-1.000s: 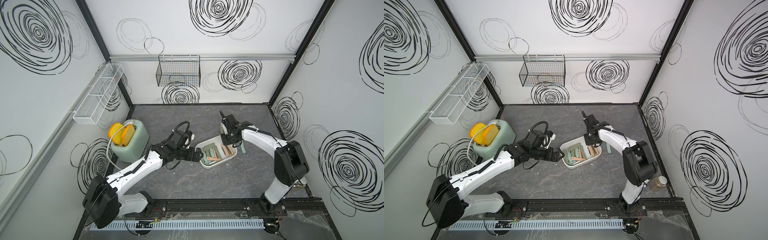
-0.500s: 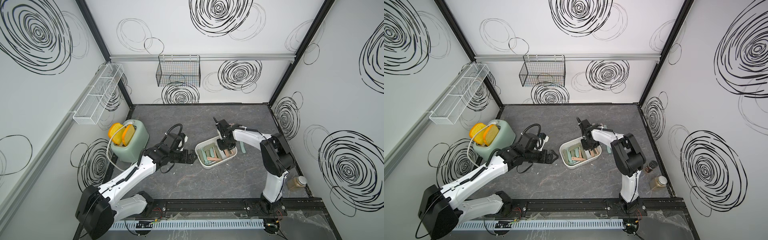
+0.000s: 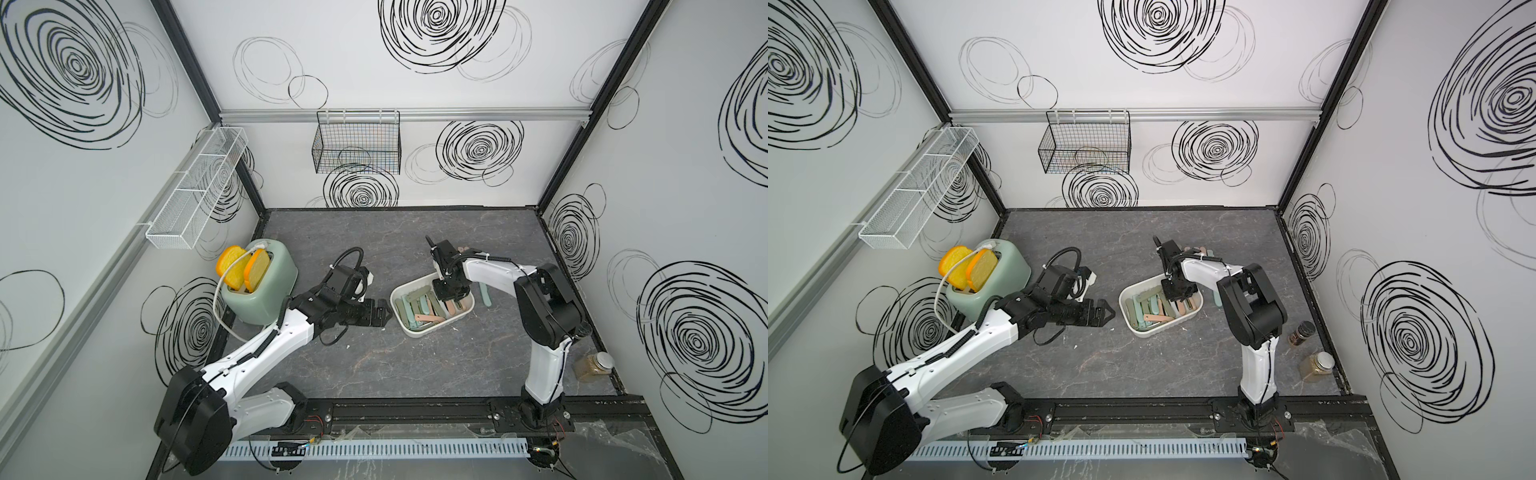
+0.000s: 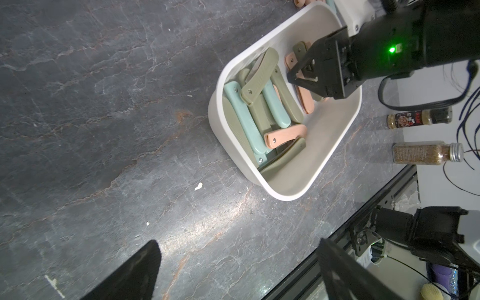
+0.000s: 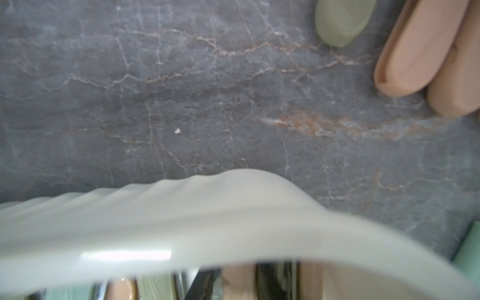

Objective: Take the fruit knife out of the storage box
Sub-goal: Pick up the fruit knife from the storage box.

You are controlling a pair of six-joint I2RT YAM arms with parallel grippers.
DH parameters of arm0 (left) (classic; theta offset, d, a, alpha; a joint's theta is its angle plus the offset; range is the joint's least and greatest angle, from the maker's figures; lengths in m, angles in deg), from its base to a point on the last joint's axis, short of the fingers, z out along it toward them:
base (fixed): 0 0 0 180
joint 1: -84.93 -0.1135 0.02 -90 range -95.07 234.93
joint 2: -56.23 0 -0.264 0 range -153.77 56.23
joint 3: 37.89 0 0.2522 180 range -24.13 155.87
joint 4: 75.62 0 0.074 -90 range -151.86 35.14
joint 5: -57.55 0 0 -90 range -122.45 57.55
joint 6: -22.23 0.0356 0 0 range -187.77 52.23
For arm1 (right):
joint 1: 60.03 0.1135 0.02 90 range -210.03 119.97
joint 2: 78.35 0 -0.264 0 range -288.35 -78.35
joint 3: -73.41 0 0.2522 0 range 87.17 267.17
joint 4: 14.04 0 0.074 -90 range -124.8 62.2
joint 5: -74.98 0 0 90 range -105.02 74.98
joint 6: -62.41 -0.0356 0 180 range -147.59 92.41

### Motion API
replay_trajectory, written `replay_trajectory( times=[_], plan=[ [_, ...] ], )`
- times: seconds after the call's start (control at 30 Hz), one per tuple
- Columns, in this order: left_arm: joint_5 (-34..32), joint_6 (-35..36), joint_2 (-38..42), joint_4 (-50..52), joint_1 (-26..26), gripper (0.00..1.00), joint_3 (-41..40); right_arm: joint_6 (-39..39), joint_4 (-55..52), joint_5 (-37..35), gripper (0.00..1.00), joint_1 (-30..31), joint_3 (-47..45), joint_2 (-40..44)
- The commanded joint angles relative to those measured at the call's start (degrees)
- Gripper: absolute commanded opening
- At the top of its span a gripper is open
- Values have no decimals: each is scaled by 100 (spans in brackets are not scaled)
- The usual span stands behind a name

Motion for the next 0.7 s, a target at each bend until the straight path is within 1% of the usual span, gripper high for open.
replay_trajectory(
  times=[0.0, 0.13, 0.47, 0.67],
  plan=[
    [87, 120, -115, -85, -53, 98, 183, -4, -4, -11, 22, 13, -110, -245],
    [113, 171, -221, -85, -60, 98, 291, 30, -105, -83, 19, 16, 53, -242],
    [149, 179, -345, -120, -79, 98, 432, 23, -518, -98, 19, 1, 783, -20],
    [166, 103, -354, -208, -77, 98, 424, -15, -674, -41, 20, 5, 984, 217]
  ],
)
